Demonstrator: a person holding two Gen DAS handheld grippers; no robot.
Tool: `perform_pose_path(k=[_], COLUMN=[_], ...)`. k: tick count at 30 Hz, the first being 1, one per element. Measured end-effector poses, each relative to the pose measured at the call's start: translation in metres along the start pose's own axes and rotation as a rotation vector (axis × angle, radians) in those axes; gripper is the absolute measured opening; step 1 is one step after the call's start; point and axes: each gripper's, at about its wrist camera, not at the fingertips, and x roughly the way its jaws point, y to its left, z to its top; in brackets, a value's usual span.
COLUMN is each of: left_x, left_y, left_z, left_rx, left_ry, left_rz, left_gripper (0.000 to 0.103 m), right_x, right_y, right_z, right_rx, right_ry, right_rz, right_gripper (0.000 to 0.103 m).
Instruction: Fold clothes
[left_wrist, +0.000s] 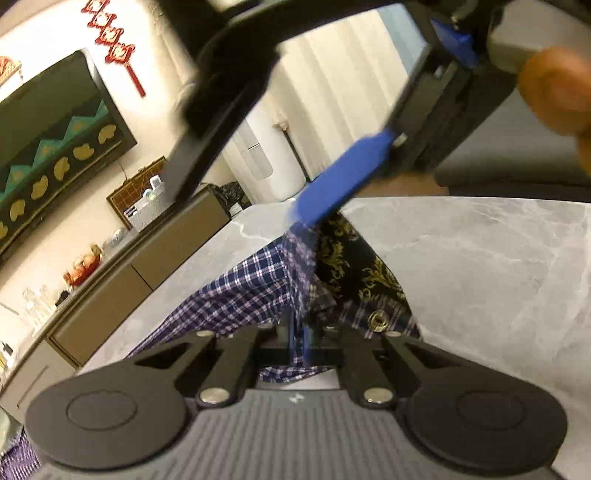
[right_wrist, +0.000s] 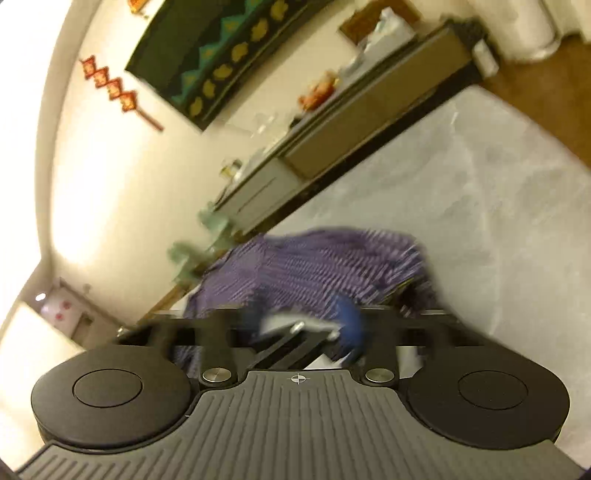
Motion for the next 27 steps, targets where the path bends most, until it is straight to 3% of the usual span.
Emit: perform_pose_path(k=[4,7,9,10,11,13,18,21,23,24,25,27], left_x=[-0.011,-0.014,-0.015,-0.016,-0.016,-0.017,-0.017,-0.015,-0.011,-0.008,-0.007,-0.015], left_y=[0.007,0.011,0.013,0.011,0.009,0.004,-0.010,-0.021,-0.025,-0.022,-0.016,0.011], left_z=[-0.007,-0.012,-0.015,-0.017,-0.019,-0.022,-0.023,-0.024,-0.025,-0.024,-0.023,-0.021], left_rx=[-0.061,-0.105,-0.110,-0.108,-0.101,-0.089,-0.029,0.024,0.041,0.028,0.005,-0.095], left_ry=[-0.004,-0.004,0.000,-0.001,-0.002,-0.008,-0.026,-0.033,-0.027,-0.011,0.009,0.011], left_rz=[-0.020,-0.043,-0.076,-0.093,-0.097,-0.093,-0.072,-0.047,0.023,0.056,0.073,0.067], left_gripper=[0.005,0.006,0.017,0.023,0.029,0.051,0.071,0.075,0.052,0.019,0.007,0.006], right_x=[-0.008,0.011,0.031,0.039,0.046,0.053,0.057,0.055,0.053,0.052,0.050,0.045], right_y=[-0.027,-0.051,-0.066,-0.070,-0.072,-0.071,-0.072,-0.070,-0.064,-0.060,-0.056,-0.053], right_z=[0.005,0.000,-0.008,-0.012,-0.016,-0.018,-0.019,-0.022,-0.023,-0.022,-0.021,-0.018], right_rx=[0.093,0.131,0.197,0.224,0.242,0.256,0.297,0.325,0.319,0.309,0.296,0.288], right_ry=[-0.103,-0.023,0.085,0.134,0.168,0.200,0.222,0.235,0.233,0.233,0.228,0.198], right_rz=[-0.084,-0.170,-0.136,-0.101,-0.074,-0.040,0.021,0.089,0.125,0.135,0.133,0.123], right_gripper=[0.069,0.065,0.047,0.045,0.044,0.044,0.045,0.045,0.045,0.046,0.049,0.055])
